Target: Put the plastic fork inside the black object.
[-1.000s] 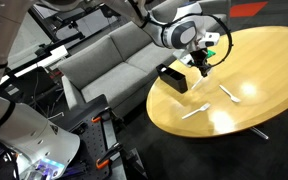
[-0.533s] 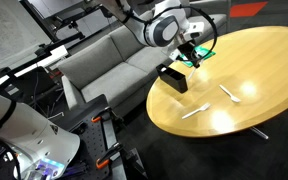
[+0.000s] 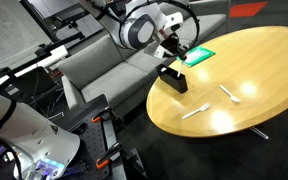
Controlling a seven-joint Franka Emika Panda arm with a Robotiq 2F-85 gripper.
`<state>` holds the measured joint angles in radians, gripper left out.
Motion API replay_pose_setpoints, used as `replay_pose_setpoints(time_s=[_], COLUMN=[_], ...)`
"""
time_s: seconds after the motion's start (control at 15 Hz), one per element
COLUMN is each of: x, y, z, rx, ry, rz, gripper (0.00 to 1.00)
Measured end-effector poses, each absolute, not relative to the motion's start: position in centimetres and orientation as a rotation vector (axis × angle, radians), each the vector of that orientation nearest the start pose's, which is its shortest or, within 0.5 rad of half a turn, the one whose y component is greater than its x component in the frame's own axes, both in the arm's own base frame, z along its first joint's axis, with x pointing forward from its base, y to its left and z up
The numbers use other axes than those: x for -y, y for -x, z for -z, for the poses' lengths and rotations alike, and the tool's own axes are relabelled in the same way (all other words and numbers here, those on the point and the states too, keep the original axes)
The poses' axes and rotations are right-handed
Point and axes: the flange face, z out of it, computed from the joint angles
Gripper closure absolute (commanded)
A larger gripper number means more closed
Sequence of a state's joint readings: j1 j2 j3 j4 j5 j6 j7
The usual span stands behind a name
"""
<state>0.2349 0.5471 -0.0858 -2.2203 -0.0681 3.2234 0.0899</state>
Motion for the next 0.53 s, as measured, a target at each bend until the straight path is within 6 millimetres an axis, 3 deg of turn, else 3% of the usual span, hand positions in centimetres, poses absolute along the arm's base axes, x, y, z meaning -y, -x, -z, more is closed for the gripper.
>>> replay_pose_setpoints(time_s=[0.13, 0.27, 0.33, 0.4, 0.53], x=[-10.3, -12.8, -14.4, -15.2, -14.7], y=[-55.2, -53.2, -52.3, -51.9, -52.1], z=[-18.6, -19.2, -19.3, -19.3, -19.2], rx=[0.342, 0.47, 0.54, 0.546, 0.532], ry=[3.006, 2.944, 2.905, 2.884, 2.896], rz=[0.78, 0.802, 0.787, 0.777, 0.777], gripper=[0.97, 0.97, 0.89, 0.89, 0.89])
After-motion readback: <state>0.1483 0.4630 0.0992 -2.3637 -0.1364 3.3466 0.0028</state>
